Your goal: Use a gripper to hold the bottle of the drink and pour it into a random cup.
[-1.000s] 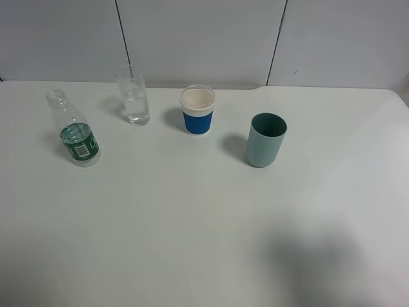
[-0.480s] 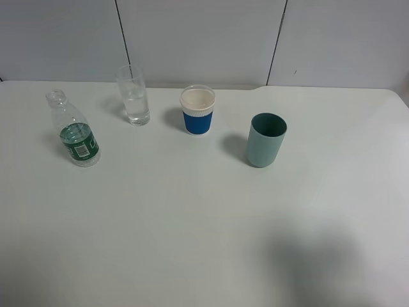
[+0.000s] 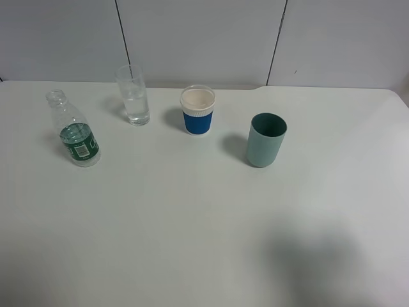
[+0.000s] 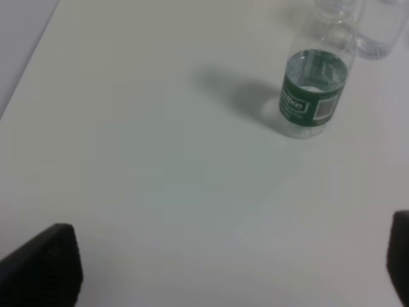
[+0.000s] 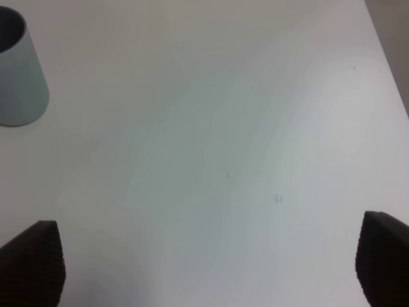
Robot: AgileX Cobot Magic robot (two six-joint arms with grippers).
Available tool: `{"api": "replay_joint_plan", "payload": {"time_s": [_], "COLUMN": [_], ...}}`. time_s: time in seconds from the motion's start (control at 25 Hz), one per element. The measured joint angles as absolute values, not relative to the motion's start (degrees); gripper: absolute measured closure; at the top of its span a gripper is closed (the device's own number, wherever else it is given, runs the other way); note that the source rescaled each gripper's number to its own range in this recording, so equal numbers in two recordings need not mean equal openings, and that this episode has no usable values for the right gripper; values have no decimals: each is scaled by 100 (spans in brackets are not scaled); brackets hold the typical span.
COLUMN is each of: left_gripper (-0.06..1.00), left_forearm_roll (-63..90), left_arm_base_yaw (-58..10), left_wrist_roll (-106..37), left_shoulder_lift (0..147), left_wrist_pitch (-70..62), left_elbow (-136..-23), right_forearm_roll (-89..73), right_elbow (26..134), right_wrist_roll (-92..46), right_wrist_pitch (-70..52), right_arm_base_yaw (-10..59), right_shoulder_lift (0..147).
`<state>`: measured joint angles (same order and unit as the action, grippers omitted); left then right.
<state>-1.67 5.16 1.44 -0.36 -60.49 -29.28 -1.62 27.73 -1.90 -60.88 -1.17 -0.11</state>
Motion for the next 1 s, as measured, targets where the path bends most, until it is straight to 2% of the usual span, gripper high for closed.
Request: {"api": "replay_joint_plan", "payload": {"time_s": [1.0], "left_gripper": [2], "left_forearm_roll": [-155], "left_arm_base_yaw": [516], "left_wrist_roll": [144], "left_shoulder_lift": [-36], "left_wrist_pitch": [-6045], "left_elbow": [-2928], "right_forearm_roll": [-162], "right_elbow": [2773], "right_wrist_roll": [-190], "right_wrist_pitch": [-6088], "right_arm_base_yaw": [-117], "right_shoulder_lift": [-11]}}
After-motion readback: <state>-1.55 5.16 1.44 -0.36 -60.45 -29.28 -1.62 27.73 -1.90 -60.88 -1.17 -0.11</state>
